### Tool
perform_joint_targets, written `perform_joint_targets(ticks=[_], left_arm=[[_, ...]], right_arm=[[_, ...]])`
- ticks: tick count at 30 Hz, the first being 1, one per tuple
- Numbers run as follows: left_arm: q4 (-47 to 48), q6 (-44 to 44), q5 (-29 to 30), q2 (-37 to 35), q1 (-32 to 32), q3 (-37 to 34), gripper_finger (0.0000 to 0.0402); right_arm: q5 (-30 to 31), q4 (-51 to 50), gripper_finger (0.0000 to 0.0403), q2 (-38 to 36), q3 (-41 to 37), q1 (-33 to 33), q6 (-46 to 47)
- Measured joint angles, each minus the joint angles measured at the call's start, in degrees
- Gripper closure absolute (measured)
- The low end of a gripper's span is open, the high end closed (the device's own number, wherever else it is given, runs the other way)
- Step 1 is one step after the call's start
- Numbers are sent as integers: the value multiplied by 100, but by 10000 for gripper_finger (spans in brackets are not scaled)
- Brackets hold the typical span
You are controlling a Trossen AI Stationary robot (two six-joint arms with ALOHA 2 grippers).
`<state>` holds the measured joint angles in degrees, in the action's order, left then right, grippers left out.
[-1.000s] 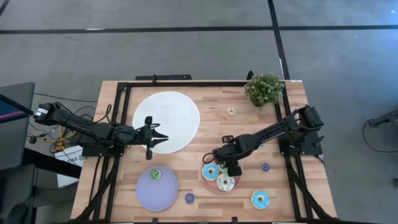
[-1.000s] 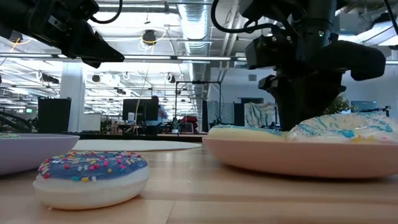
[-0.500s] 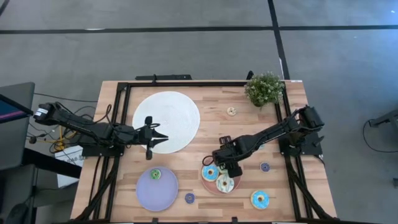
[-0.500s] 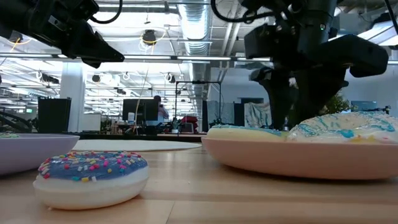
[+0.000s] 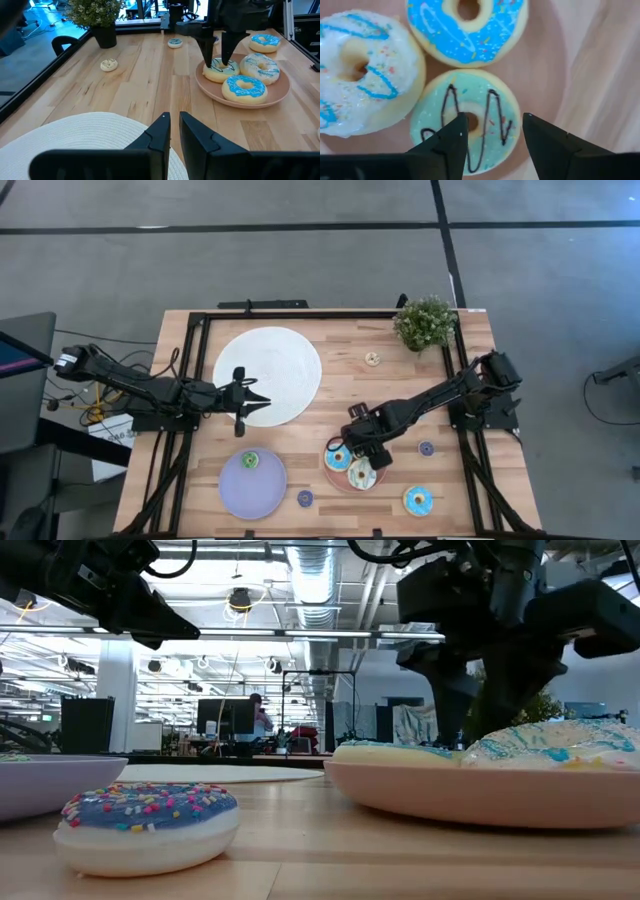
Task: Pick & Place donuts
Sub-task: Adjust the big green donut on the pink plate
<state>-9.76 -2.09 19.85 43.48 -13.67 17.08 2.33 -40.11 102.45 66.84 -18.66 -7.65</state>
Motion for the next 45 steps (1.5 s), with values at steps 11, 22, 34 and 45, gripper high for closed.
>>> perform_joint_targets(ticks=[11, 22, 34, 45], left_arm=[[0, 0, -1, 0, 2, 0, 371], [0, 4, 0, 1, 1, 2, 371], [0, 1, -1, 1, 1, 2, 371], [0, 0, 0, 2, 1, 2, 371]], right_arm=[[-88, 184, 211, 0, -104, 82, -337], [-103, 465, 229, 0, -364, 116, -336], [-90, 456, 288, 0, -364, 116, -306], [87, -147, 294, -15, 56, 119, -183]])
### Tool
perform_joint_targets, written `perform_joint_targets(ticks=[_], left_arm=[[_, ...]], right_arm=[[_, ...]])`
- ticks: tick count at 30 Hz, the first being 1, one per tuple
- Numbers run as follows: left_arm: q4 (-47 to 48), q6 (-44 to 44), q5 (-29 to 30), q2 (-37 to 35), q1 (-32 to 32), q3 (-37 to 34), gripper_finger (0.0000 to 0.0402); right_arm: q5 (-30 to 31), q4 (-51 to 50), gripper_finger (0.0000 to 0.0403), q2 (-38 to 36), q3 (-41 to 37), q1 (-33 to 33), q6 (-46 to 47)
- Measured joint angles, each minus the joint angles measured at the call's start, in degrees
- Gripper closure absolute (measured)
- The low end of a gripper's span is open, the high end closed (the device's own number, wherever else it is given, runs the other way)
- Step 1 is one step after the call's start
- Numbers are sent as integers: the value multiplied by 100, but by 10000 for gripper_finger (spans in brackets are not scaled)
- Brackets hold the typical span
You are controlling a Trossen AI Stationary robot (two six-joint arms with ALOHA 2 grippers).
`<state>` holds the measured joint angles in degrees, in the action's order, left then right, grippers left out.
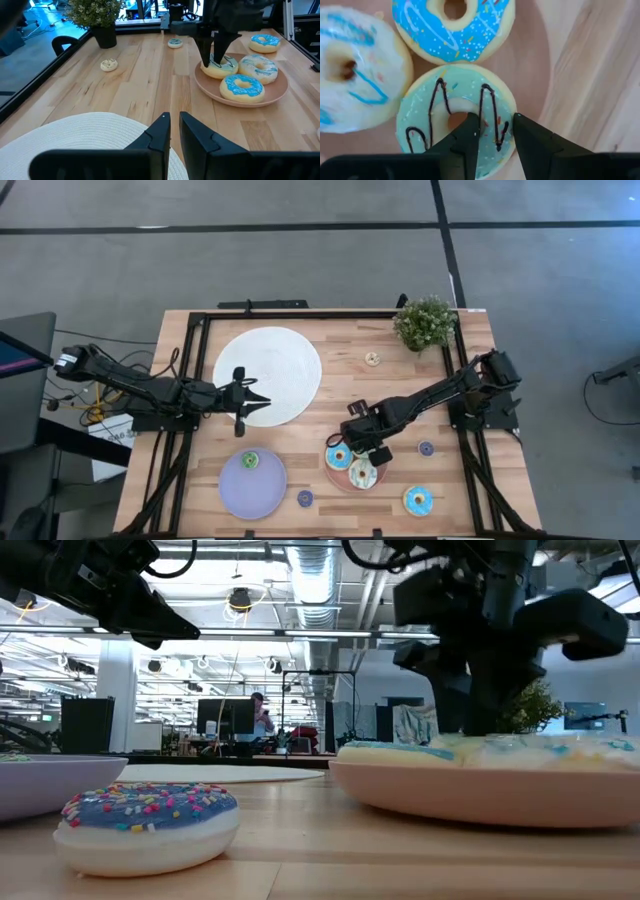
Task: Pick & Place donuts
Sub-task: Adjust the big green donut on the pink plate
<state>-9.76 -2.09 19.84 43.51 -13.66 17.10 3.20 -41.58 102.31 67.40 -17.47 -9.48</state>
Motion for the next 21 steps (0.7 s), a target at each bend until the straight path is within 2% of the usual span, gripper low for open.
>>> perform_joint_targets(ticks=[16, 21], left_arm=[[0, -3, -1, 0, 0, 0, 371], [0, -68, -5, 0, 0, 0, 371]], right_arm=[[-6, -113, 294, 9, 79, 0, 193], [18, -31, 278, 10, 79, 39, 241]])
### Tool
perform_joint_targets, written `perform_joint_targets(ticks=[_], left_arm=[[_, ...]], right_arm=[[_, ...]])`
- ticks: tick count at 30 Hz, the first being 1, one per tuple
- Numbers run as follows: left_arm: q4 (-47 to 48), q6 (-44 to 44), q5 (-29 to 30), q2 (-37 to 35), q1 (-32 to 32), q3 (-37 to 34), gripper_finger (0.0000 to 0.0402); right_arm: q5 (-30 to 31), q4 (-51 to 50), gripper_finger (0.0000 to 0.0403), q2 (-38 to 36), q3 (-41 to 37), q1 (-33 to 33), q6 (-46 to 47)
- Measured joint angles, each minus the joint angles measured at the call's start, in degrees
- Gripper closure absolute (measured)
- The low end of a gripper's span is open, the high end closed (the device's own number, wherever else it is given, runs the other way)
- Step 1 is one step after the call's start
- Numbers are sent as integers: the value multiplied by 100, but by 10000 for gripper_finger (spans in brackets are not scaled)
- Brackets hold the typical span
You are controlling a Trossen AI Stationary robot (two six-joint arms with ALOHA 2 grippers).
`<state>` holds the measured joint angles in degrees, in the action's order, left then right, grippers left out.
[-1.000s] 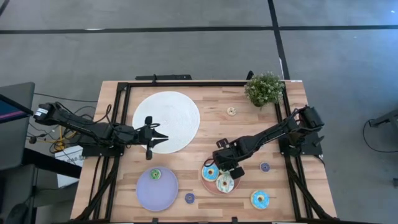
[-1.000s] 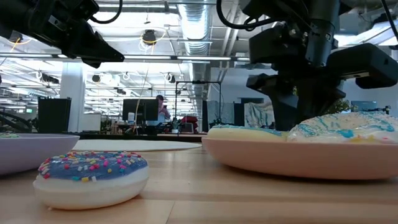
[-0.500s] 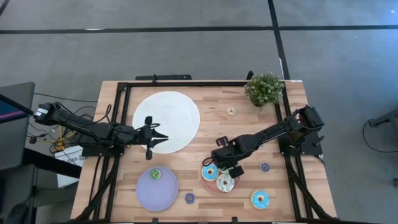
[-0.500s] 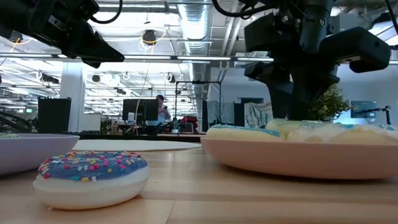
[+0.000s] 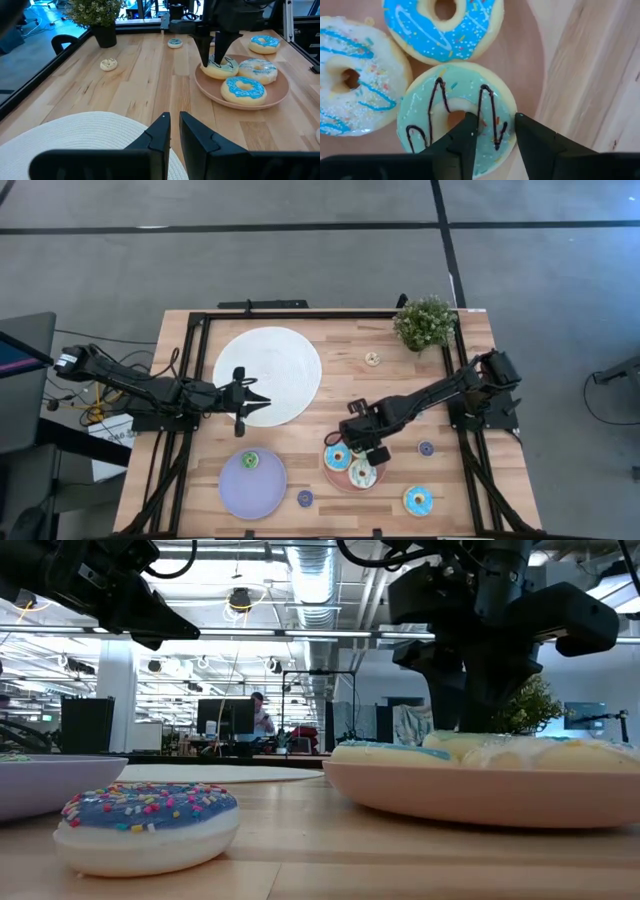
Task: Pick & Place donuts
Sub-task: Adjust the big green donut on the pink plate, then put the small white donut on the purple plate
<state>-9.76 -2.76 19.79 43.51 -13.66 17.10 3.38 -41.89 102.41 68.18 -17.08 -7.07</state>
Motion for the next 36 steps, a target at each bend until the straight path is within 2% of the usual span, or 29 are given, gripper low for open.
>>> perform_joint_targets(ticks=[10, 15, 21, 30, 36], left_arm=[[0, -2, -7, 0, 0, 0, 371], [0, 0, -11, 0, 1, 0, 371], [-2, -2, -11, 0, 1, 0, 371], [-4, 0, -15, 0, 1, 0, 371], [-36, 0, -22, 0, -1, 0, 371]], right_arm=[[-4, -49, 204, 2, 0, 85, 65], [-2, -311, 187, -2, 18, 172, 414], [-73, -868, 193, -20, 274, 358, 879], [-651, -985, 219, -42, 280, 532, 1373], [-603, -921, 238, -789, 30, 562, 1737]])
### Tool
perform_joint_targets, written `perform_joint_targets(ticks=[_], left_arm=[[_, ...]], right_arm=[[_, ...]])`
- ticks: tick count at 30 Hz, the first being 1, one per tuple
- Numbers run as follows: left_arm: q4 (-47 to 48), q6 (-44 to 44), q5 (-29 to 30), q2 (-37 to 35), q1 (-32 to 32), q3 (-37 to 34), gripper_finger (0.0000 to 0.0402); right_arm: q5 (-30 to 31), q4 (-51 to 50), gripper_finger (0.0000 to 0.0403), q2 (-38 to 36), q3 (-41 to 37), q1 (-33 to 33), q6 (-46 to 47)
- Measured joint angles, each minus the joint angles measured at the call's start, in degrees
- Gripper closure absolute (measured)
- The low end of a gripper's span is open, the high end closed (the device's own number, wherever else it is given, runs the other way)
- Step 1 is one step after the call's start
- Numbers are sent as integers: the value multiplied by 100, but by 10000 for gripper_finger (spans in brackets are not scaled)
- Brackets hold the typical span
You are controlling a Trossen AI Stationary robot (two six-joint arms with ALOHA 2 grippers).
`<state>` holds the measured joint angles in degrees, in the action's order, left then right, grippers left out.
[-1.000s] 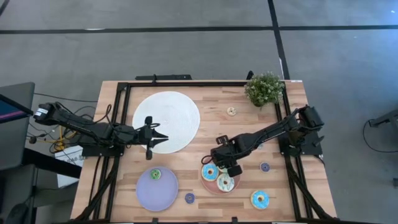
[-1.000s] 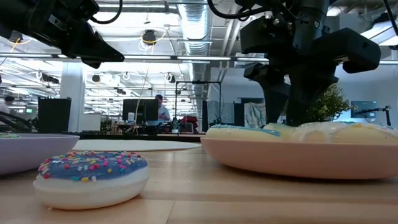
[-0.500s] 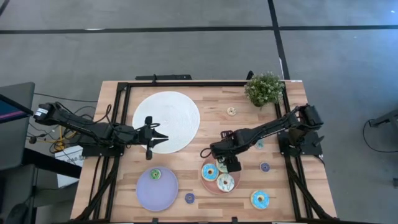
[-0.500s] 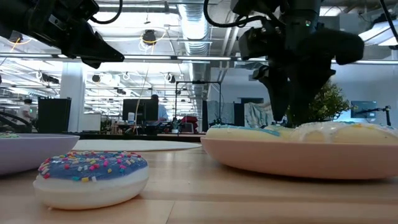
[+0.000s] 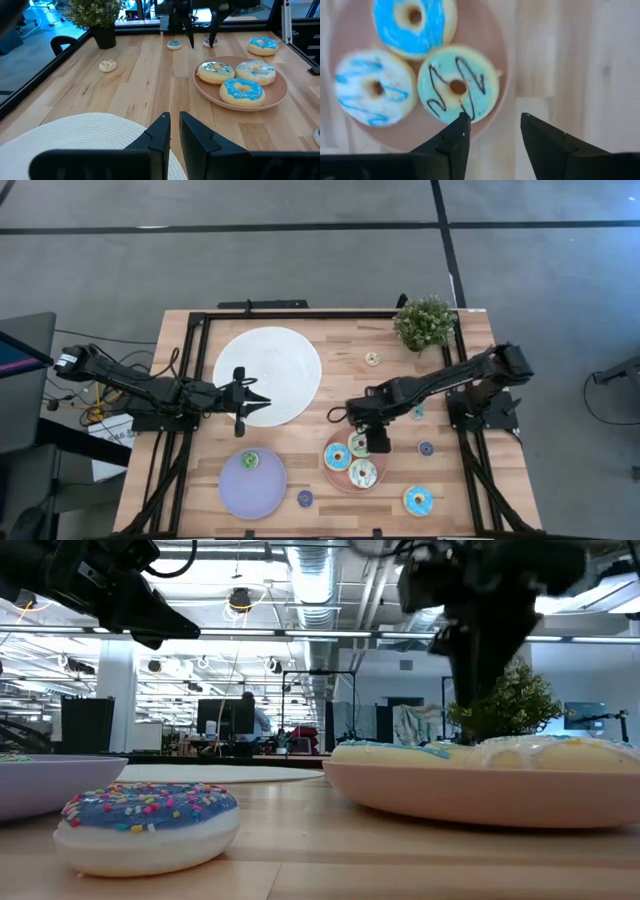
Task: Pick & Place donuts
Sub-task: Put the small white donut on the purple plate
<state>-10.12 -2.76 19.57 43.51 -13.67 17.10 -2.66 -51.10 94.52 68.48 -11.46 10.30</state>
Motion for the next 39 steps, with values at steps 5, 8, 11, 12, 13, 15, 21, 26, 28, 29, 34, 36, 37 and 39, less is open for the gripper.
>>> perform_joint_targets(ticks=[5, 8, 11, 12, 13, 15, 21, 26, 28, 29, 34, 36, 37, 39], left_arm=[[-3, 0, 2, 0, 0, 0, 371], [-12, 0, 19, 0, 1, 0, 371], [-30, 0, 40, 0, 2, 0, 371], [-30, 4, 42, 0, 2, 0, 371], [-34, 26, 39, 0, 2, 0, 371], [-54, 39, 43, 0, 2, 0, 371], [-51, 39, 59, 0, 2, 0, 371], [-49, 46, 59, 0, 2, 0, 371], [-49, 45, 57, 0, 2, 0, 371], [-49, 46, 57, 0, 2, 0, 371], [-45, 44, 52, 0, 2, 0, 371], [-41, 44, 40, 0, 2, 0, 371], [-30, 45, 39, 0, 2, 0, 371], [-5, 59, 39, 0, 2, 0, 371]], right_arm=[[570, 560, 247, -1241, -644, -9, 638], [1198, 1125, 248, -1975, -1327, -38, 1283], [1878, 1811, 245, -2599, -2155, -95, 1951], [2117, 2056, 243, -2740, -2422, -105, 2194], [2336, 2254, 240, -2864, -2681, -105, 2442], [2723, 2607, 233, -3020, -3125, -68, 2909], [3223, 3261, 198, -2890, -3641, 281, 3473], [3415, 3962, 161, -2284, -3630, 850, 3170], [3413, 4060, 152, -1993, -3532, 1115, 3316], [3429, 4069, 150, -1834, -3465, 1241, 3480], [3858, 4082, 147, -1031, -3230, 1503, 4165], [3999, 4089, 147, -730, -3140, 1485, 4310], [4027, 4087, 147, -609, -3098, 1483, 4329], [4045, 4126, 147, -375, -2989, 1484, 4338]])
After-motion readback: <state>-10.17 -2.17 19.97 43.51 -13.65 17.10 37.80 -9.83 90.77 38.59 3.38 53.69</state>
